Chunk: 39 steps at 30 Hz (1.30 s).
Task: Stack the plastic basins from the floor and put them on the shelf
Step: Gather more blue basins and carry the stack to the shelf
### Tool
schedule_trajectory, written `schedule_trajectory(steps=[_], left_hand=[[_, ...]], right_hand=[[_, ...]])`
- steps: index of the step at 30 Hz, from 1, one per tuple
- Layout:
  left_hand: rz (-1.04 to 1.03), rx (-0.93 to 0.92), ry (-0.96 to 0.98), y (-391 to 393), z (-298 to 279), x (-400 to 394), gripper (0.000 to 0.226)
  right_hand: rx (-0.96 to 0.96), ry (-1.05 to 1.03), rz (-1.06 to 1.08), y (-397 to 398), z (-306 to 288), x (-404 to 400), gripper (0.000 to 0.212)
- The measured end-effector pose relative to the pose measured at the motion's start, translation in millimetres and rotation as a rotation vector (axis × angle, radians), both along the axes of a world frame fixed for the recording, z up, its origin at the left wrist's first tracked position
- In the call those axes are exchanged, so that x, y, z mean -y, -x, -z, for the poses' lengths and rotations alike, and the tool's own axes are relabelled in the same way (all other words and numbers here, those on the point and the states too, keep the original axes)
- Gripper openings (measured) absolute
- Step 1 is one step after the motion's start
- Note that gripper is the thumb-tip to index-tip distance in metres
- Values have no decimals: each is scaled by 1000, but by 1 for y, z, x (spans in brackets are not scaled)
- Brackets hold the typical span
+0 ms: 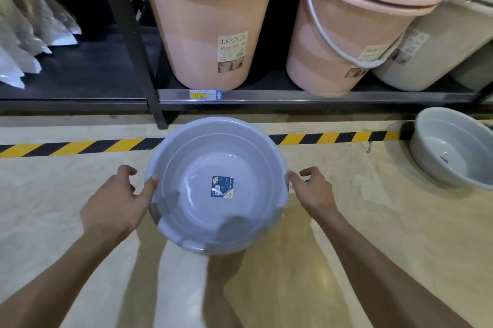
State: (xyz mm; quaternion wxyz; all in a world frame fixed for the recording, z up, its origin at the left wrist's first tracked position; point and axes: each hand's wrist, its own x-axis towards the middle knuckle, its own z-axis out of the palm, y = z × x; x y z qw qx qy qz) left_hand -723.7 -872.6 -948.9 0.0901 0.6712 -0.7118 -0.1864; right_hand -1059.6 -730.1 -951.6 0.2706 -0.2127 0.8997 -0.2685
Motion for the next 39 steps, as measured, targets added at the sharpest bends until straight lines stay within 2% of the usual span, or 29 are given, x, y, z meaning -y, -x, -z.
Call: schedule_trajectory(steps=[5,9,16,22,26,31,39], left_hand=[[188,17,-34,48,-95,-17,55],[275,-9,-87,104,-194,-41,52],[536,-67,-192,223,-356,-120,47],[761,-66,-268,346,-466,-204,52],[859,-7,-274,428,-516,-259,53],[936,18,-284,510,-562,-312,51],[935,-4,-417,642,-573,-378,49]], right_hand=[[-7,-50,7,12,-79,-30,45],[-20,-69,55,38,-181,-75,42],[-4,-106,343,118,-372,-206,46],[-20,-135,587,194,-499,-343,42],[-2,-151,649,240,-549,-414,42],[28,-150,696,282,-581,-474,46],[-20,-223,656,379,-601,-519,49]])
